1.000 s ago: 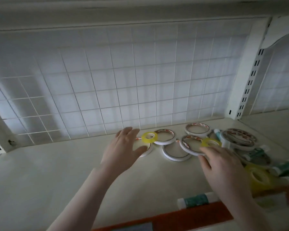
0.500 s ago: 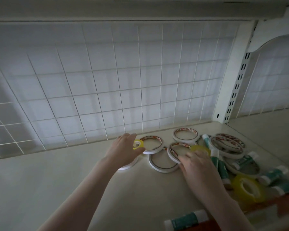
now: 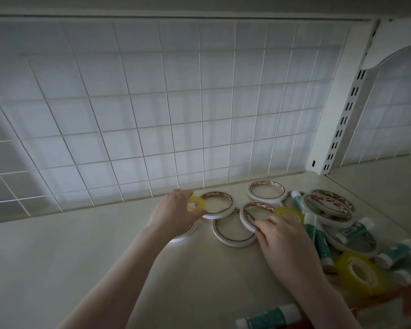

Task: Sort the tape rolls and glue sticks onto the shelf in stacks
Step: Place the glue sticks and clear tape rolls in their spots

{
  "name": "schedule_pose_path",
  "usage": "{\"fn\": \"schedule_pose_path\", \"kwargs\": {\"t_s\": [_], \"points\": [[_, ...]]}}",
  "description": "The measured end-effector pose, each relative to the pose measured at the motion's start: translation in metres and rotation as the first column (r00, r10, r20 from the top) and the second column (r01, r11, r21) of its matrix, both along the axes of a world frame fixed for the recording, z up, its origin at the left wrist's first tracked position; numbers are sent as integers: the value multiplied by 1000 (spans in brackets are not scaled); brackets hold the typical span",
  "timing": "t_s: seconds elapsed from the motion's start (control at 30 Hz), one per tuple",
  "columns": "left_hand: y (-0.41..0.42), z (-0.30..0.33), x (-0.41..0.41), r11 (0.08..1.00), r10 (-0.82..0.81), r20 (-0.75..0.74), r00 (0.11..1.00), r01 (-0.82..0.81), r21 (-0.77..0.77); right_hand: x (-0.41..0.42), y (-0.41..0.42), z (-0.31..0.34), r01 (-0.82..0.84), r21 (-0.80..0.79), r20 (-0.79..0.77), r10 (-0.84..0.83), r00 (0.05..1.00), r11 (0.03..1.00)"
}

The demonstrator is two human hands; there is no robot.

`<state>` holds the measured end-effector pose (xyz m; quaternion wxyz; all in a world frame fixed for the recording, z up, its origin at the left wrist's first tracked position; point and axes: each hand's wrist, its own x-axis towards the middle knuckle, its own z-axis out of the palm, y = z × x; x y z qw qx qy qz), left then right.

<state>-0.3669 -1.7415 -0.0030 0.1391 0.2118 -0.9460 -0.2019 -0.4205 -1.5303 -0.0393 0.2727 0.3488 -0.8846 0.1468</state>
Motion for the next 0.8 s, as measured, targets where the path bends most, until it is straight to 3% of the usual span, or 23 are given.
{"fn": "schedule_pose_path", "kwargs": {"t_s": [0.4, 0.7, 0.8], "points": [[-21, 30, 44, 994, 94, -184, 978, -101, -28, -5, -37, 26, -122, -13, -93, 121, 988, 992], [-33, 31, 102, 979, 192, -259, 947, -204, -20, -14, -83, 20, -237, 280, -46, 259, 965, 930], [-34, 29, 117, 974, 214, -263, 941, -227, -19, -15, -90, 18, -248, 256, -29, 263, 964, 934]]}}
